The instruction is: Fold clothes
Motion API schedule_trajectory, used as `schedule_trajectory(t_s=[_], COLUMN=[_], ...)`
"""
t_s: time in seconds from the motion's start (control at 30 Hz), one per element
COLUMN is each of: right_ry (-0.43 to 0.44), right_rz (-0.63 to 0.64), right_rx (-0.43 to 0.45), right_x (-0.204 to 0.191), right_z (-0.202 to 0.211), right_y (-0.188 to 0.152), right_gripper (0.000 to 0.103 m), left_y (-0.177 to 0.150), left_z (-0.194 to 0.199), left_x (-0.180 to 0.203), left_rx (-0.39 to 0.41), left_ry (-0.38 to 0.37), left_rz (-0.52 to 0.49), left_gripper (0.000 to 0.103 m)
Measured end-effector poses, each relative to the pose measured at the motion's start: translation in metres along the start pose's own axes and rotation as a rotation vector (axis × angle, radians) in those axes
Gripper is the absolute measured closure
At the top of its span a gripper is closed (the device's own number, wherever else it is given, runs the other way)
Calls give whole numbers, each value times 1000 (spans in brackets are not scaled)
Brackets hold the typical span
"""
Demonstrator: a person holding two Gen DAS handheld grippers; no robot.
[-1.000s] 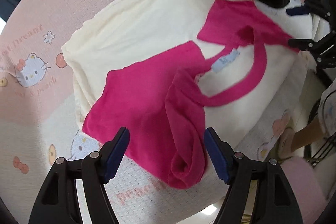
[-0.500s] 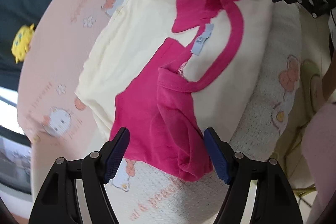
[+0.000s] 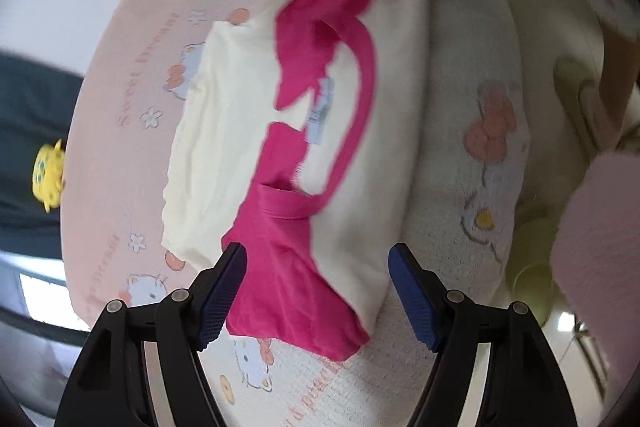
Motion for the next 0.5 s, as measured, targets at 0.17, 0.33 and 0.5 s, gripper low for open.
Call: schedule_trajectory(t_s=[0.17,0.33,0.5], right_ry=[-37,-61,-95], right_rz=[60,101,110], right_rx=[18,29,44], right_x=[-5,-12,-7], right_z=[1,-8,-13], right_y=[6,19,30], right_gripper=[26,25,19], left_y=[-2,6,11], left_z=[-16,-19,-25], left_x=[10,17,18], left_rx=[-59,-8,41], left_ry=[-17,101,262], left_rz=[-6,-100,-235], left_gripper=[31,22,8])
Point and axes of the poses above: each gripper's, at about its wrist camera, not at the fingertips, and z roughly against the way its jaws point, x to its right, y to its top, the point moved 6 cm from there along -z, roughly the way its jaws point, and after that the axes turned 7 degrees about z, right-handed, at the moved point
